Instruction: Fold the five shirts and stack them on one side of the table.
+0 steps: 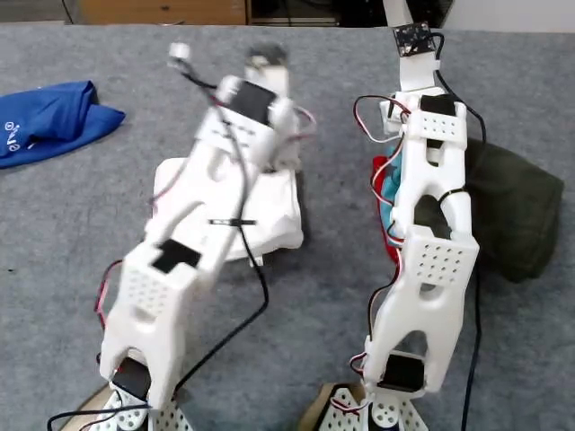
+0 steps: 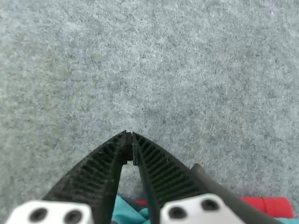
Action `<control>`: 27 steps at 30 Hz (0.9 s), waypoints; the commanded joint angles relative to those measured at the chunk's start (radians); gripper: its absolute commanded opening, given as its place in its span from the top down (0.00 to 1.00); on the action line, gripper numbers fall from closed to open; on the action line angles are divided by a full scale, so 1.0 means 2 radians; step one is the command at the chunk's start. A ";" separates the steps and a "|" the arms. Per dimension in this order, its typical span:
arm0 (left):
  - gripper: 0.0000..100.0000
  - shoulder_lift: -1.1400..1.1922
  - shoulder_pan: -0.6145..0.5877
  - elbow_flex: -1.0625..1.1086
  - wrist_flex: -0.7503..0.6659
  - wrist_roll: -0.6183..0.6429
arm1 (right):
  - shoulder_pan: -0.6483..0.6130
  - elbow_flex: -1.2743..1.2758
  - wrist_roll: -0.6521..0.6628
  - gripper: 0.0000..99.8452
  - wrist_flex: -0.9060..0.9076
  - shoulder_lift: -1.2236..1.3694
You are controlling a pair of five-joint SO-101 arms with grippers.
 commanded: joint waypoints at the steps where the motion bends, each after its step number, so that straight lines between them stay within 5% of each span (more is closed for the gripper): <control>1: 0.97 -0.036 -0.065 0.012 -0.005 -0.011 | 0.003 -0.007 -0.004 1.00 -0.010 -0.002; 10: 0.97 0.073 -0.175 0.097 -0.113 -0.009 | 0.000 -0.006 -0.004 1.00 -0.009 -0.002; 20: 0.97 0.151 -0.258 0.036 -0.109 0.030 | -0.016 -0.007 0.000 1.00 0.005 -0.004; 27: 0.97 0.150 -0.234 -0.011 -0.059 0.032 | -0.085 -0.064 0.003 1.00 0.115 -0.066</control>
